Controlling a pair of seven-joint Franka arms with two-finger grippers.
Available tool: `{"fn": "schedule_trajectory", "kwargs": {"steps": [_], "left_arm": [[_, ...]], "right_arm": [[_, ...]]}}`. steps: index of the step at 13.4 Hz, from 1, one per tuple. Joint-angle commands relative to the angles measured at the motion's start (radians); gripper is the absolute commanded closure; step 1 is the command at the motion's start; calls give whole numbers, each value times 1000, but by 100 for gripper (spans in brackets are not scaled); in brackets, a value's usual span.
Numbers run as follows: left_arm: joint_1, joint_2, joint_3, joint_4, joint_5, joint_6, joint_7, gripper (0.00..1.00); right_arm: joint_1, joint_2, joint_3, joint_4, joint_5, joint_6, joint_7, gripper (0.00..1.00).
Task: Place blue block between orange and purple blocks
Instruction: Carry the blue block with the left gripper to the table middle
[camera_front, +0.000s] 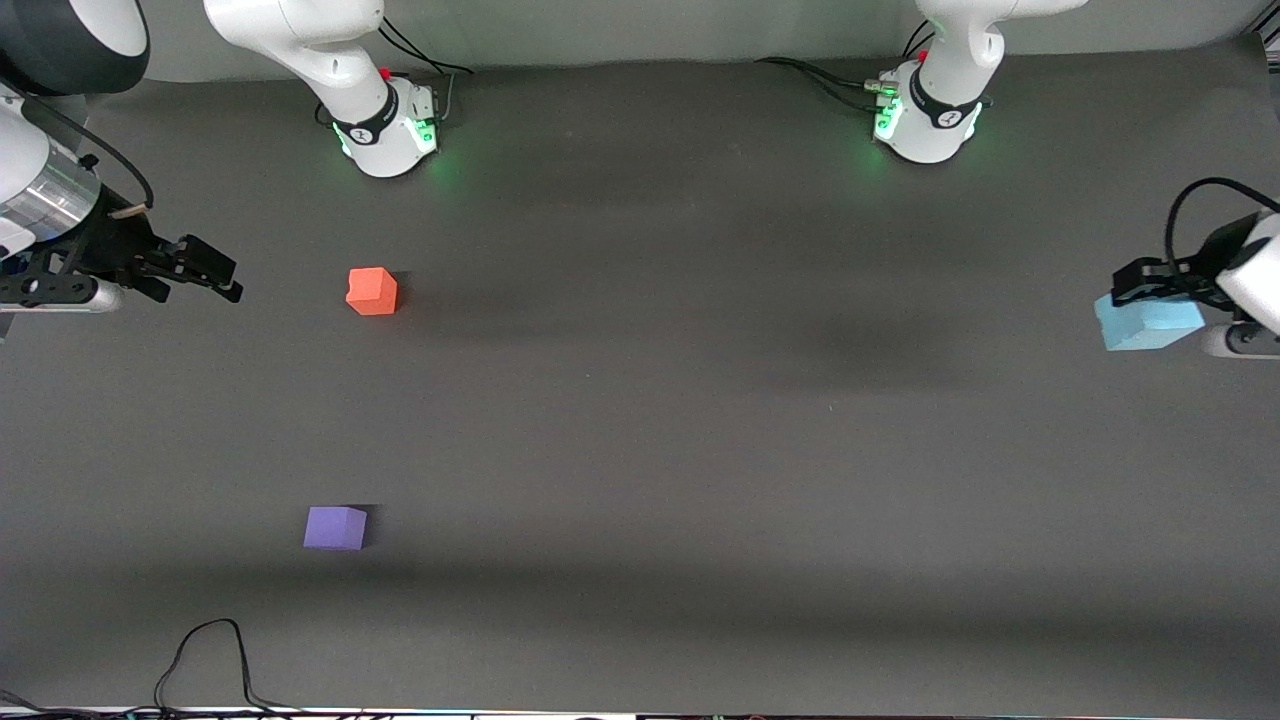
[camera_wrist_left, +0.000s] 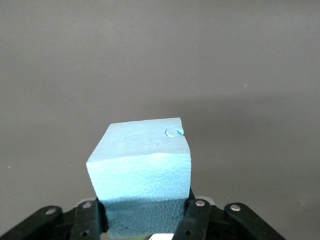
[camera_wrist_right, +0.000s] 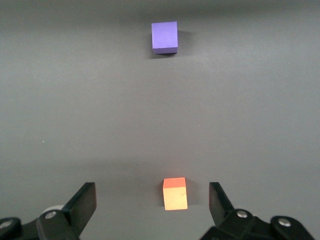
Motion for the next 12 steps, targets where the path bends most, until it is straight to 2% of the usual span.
{"fn": "schedule_trajectory", "kwargs": {"steps": [1, 3, 4, 7, 8, 10, 12], "left_arm": [[-43, 21, -148, 54, 4, -13, -274, 100], [-117, 73, -266, 98, 15, 18, -541, 100], [-169, 121, -294, 144, 12, 32, -673, 100], [-411, 311, -306, 337, 21, 56, -973, 100], [-477, 352, -305, 364, 61, 79, -1045, 100], [-563, 396, -305, 359, 121, 145, -1118, 100], [-608, 439, -305, 353, 145, 174, -1121, 100]], "right_arm": [[10, -15, -1, 1, 5, -4, 16, 0], [10, -12, 1, 1, 2, -8, 16, 0], [10, -10, 2, 1, -1, -8, 16, 0], [10, -12, 4, -4, -12, -11, 16, 0], [7, -12, 4, -6, -10, -11, 16, 0], [5, -10, 4, -6, -10, -11, 16, 0], [5, -6, 4, -6, -12, -11, 16, 0]]}}
